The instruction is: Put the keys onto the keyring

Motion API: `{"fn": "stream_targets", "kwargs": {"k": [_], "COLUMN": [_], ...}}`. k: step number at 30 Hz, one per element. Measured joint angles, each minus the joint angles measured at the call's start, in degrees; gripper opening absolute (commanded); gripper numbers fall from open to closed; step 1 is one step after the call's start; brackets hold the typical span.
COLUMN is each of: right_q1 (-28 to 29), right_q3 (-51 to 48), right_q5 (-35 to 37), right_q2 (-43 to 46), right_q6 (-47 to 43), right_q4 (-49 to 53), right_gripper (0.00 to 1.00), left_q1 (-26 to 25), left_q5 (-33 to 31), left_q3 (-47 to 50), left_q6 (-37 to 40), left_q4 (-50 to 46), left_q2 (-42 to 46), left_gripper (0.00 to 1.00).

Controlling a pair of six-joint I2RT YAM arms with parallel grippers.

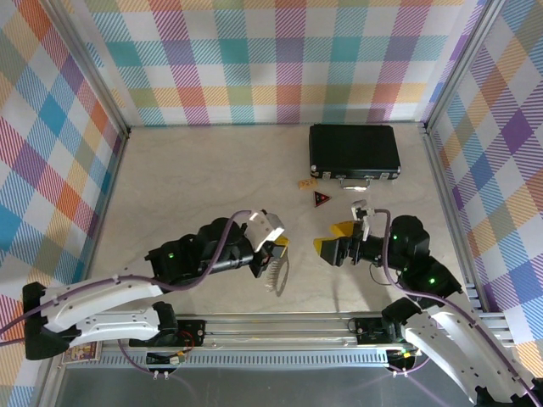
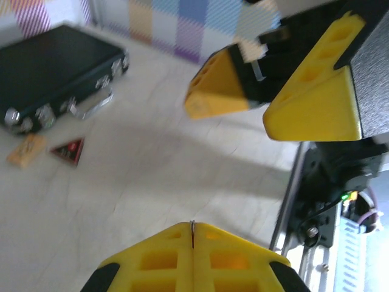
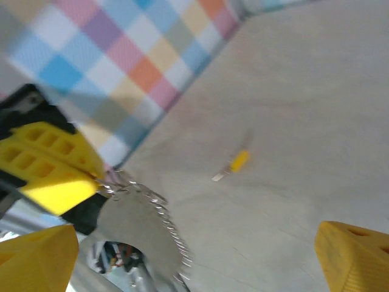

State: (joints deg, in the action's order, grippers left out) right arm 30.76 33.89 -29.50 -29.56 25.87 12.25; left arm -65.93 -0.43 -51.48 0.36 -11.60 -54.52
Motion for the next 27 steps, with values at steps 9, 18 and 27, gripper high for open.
{"fn": "stream_targets", "kwargs": {"k": [9, 18, 27], "right_q1": [0.83, 3.69, 9.42], "right_q3": [-2.8, -0.17, 1.27], "right_q5": [-11.06, -13.62, -13.57], "right_q2": [3.26, -0.83, -2.64], "right_q6": [0.26, 2.19, 2.38], "right_q4": [-14.99, -22.4, -27.71], "right_gripper": [0.83, 0.55, 0.37], "left_q1": [0.0, 0.0, 0.0], "left_q5": [4.44, 9.51, 13.29], "left_q3": [3.67, 4.59, 4.59], "left_q6": [2.25, 1.22, -1.33], "left_q4": [13.77, 26.97, 34.29], "left_q2": [5.27, 3.91, 2.08], "left_gripper": [0.0, 0.0, 0.0]}}
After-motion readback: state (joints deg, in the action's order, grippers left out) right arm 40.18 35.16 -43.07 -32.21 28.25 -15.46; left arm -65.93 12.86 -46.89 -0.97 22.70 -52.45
